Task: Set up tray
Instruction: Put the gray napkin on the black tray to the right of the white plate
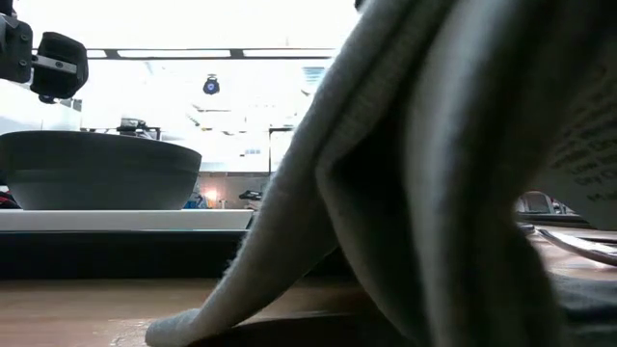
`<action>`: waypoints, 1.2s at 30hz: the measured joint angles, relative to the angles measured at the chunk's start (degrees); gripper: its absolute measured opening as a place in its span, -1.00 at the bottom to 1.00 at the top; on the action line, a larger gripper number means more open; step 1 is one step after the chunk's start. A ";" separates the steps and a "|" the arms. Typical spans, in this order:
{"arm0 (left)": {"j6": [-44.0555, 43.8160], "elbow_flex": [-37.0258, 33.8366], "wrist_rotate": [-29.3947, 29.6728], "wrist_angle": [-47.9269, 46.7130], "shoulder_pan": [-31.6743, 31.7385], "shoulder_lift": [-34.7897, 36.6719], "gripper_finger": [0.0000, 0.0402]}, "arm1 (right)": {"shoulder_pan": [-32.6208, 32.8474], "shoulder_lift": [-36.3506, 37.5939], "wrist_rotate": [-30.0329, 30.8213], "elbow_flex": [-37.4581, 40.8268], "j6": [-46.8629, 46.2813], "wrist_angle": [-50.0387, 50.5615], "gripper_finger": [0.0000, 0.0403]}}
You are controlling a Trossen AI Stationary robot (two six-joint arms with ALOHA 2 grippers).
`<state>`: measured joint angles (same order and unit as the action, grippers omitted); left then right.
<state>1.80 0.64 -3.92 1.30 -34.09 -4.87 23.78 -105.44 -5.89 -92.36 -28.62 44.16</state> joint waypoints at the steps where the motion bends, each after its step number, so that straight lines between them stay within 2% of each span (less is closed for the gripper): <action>1: 0.00 0.00 0.02 0.00 0.02 -0.04 -0.52 | -0.06 2.80 -0.35 5.57 -1.45 -6.78 -0.25; 5: 0.00 0.00 0.01 -0.01 0.02 -0.04 -0.52 | -0.63 9.32 -8.05 22.87 -8.57 -32.17 -0.25; 7: 0.00 0.00 0.00 0.00 0.00 -0.04 -0.52 | 0.17 9.80 -8.43 26.89 -9.22 -39.74 -0.25; 9: 0.00 0.00 0.02 -0.02 0.02 -0.04 -0.52 | 1.13 9.86 -7.84 28.01 -9.00 -43.10 -0.25; 15: 0.00 0.01 0.02 -0.01 0.01 -0.04 -0.52 | 2.18 7.56 -5.90 27.21 -7.84 -35.00 -0.25; 22: 0.00 0.00 0.00 0.00 0.01 -0.06 -0.52 | 2.27 4.91 -6.73 25.34 -6.19 -35.37 -0.25; 32: 0.00 0.00 0.00 0.00 0.01 -0.08 -0.52 | 2.61 4.80 -7.52 26.40 -10.22 -34.11 -0.27; 36: -0.01 0.00 0.01 0.00 0.01 -0.06 -0.52 | 2.62 2.10 -8.62 26.40 -10.93 -34.31 -0.29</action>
<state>1.79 0.64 -3.91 1.30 -34.08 -4.93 26.39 -103.33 -14.50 -65.95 -39.55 9.85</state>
